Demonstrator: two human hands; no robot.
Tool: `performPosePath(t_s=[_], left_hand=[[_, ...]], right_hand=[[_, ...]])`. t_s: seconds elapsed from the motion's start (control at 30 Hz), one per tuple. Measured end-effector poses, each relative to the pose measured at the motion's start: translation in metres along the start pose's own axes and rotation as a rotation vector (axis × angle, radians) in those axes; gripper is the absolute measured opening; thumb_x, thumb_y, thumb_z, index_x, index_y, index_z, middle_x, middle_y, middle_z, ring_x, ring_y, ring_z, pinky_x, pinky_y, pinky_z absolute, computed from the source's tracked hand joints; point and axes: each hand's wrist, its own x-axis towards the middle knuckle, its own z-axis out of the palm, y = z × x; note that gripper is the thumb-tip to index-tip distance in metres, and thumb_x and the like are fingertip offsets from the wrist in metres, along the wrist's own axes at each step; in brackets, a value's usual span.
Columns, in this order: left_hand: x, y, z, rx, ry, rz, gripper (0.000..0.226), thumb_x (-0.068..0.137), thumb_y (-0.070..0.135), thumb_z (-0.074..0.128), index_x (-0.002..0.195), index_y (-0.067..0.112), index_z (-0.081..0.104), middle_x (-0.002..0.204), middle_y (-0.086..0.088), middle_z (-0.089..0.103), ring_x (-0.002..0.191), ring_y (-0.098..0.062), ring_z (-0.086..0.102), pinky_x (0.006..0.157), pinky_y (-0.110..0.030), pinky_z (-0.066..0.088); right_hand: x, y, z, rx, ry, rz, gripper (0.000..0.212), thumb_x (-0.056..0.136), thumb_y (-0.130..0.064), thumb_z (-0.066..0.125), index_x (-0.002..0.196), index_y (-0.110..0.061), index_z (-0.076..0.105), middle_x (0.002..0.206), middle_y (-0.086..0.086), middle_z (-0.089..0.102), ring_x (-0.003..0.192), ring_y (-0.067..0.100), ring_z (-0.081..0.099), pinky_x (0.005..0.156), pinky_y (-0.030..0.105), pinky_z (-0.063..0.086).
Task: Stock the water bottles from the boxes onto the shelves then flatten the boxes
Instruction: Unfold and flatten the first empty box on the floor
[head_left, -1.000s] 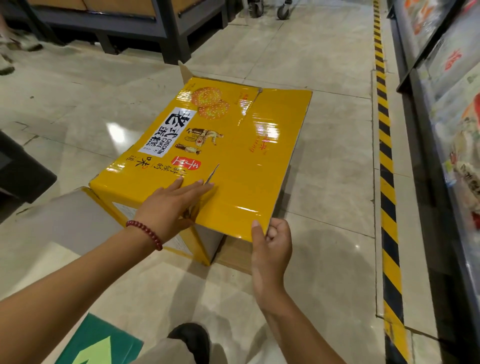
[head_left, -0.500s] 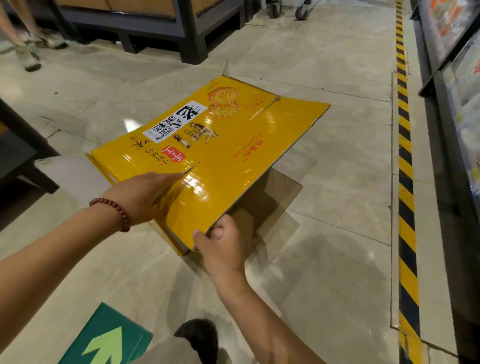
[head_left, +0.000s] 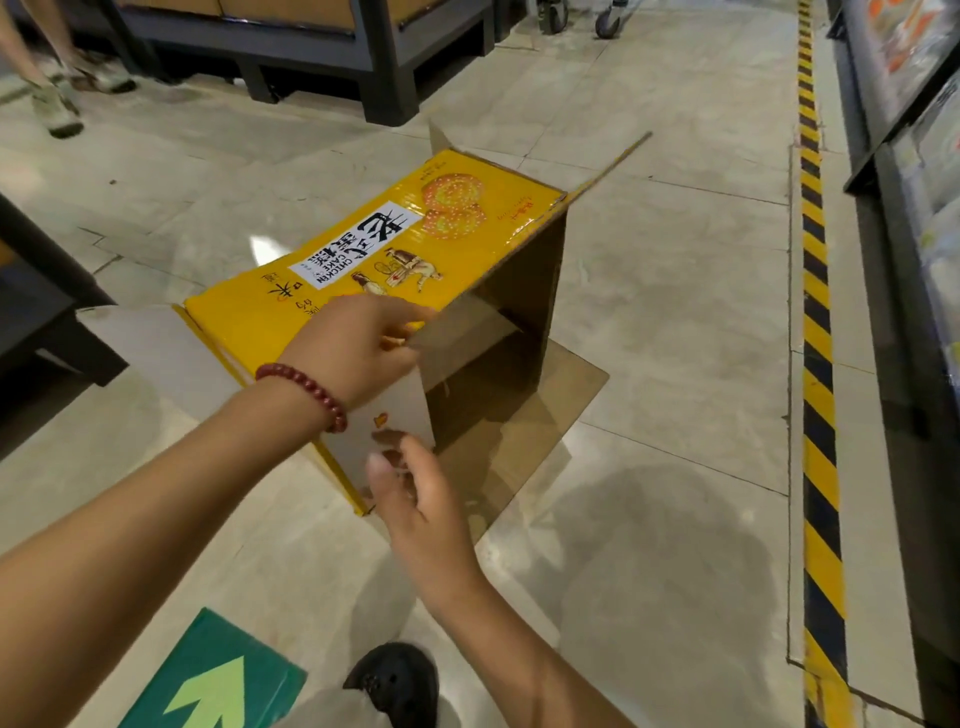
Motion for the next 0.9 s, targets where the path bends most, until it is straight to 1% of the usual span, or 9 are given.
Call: performPosePath(t_s=[0.1, 0.2, 0.33, 0.43, 0.53, 0.63, 0.7, 0.77, 0.9], left_hand=[[0.010, -0.015, -0.016, 0.015, 0.142, 0.016, 0.024, 0.083, 0.009, 0.063, 0.104, 0.016, 0.070, 0.076, -0.002, 0.060, 0.077, -0.022, 0.055, 0.069, -0.028, 0.038], [0.019, -0.034, -0.026, 0.110, 0.205, -0.022, 0.020, 0.086, 0.018, 0.063, 0.105, 0.011, 0.066, 0.084, -0.009, 0.061, 0.083, -0.029, 0.055, 0.069, -0.032, 0.039], [0.028, -0.058, -0.028, 0.468, 0.295, -0.123, 0.033, 0.092, 0.033, 0.052, 0.120, 0.015, 0.049, 0.098, -0.013, 0.059, 0.088, -0.034, 0.056, 0.070, -0.042, 0.050], [0.030, -0.075, -0.017, 0.562, 0.322, -0.133, 0.063, 0.086, 0.032, 0.060, 0.138, 0.009, 0.032, 0.117, -0.017, 0.053, 0.101, -0.036, 0.052, 0.081, -0.046, 0.044], [0.028, -0.086, -0.001, 0.595, 0.369, -0.137, 0.079, 0.083, 0.041, 0.062, 0.144, 0.009, 0.022, 0.137, -0.015, 0.041, 0.122, -0.035, 0.042, 0.105, -0.052, 0.029], [0.023, -0.089, 0.007, 0.582, 0.366, -0.126, 0.091, 0.079, 0.045, 0.066, 0.146, 0.010, 0.015, 0.147, -0.014, 0.025, 0.134, -0.034, 0.026, 0.113, -0.053, 0.009], [0.019, -0.090, 0.011, 0.597, 0.362, -0.113, 0.104, 0.072, 0.050, 0.071, 0.146, 0.011, 0.011, 0.148, -0.014, 0.020, 0.137, -0.033, 0.020, 0.114, -0.051, 0.004], [0.016, -0.092, 0.012, 0.592, 0.370, -0.115, 0.111, 0.067, 0.052, 0.074, 0.147, 0.011, 0.009, 0.148, -0.014, 0.020, 0.137, -0.032, 0.019, 0.114, -0.050, 0.003], [0.019, -0.097, 0.011, 0.560, 0.343, -0.146, 0.110, 0.065, 0.056, 0.074, 0.147, 0.014, 0.013, 0.146, -0.013, 0.024, 0.133, -0.032, 0.023, 0.113, -0.051, 0.011]], right_hand=[[0.002, 0.016, -0.014, -0.051, 0.056, 0.140, 0.027, 0.097, -0.042, 0.043, 0.113, -0.024, 0.057, 0.108, -0.007, 0.061, 0.100, 0.001, 0.056, 0.077, 0.010, 0.047], [0.016, 0.031, -0.028, -0.131, 0.139, 0.226, 0.016, 0.098, -0.035, 0.044, 0.100, -0.025, 0.056, 0.095, -0.012, 0.059, 0.090, 0.002, 0.057, 0.062, 0.004, 0.043], [0.045, 0.047, -0.038, -0.243, 0.226, 0.179, 0.014, 0.096, -0.028, 0.050, 0.102, -0.019, 0.059, 0.097, -0.006, 0.062, 0.090, 0.009, 0.057, 0.069, 0.011, 0.042], [0.070, 0.047, -0.040, -0.303, 0.195, 0.223, 0.034, 0.094, -0.032, 0.053, 0.126, -0.018, 0.051, 0.121, -0.003, 0.058, 0.104, 0.007, 0.053, 0.076, 0.010, 0.041], [0.096, 0.040, -0.039, -0.306, 0.110, 0.235, 0.065, 0.090, -0.032, 0.060, 0.145, -0.022, 0.029, 0.147, -0.004, 0.039, 0.133, 0.013, 0.038, 0.104, 0.031, 0.039], [0.122, 0.032, -0.034, -0.309, -0.015, 0.251, 0.090, 0.085, -0.025, 0.068, 0.151, -0.026, 0.006, 0.158, -0.003, 0.017, 0.145, 0.019, 0.015, 0.114, 0.043, 0.025], [0.135, 0.032, -0.030, -0.296, -0.079, 0.275, 0.098, 0.084, -0.017, 0.070, 0.151, -0.026, -0.002, 0.159, -0.002, 0.007, 0.147, 0.021, 0.006, 0.116, 0.045, 0.020], [0.141, 0.034, -0.027, -0.262, -0.101, 0.295, 0.097, 0.084, -0.013, 0.069, 0.152, -0.025, 0.000, 0.158, -0.002, 0.012, 0.146, 0.022, 0.012, 0.114, 0.043, 0.023], [0.123, 0.039, -0.030, -0.293, -0.053, 0.185, 0.070, 0.086, -0.021, 0.067, 0.145, -0.021, 0.030, 0.143, -0.004, 0.042, 0.128, 0.010, 0.038, 0.098, 0.025, 0.039]])
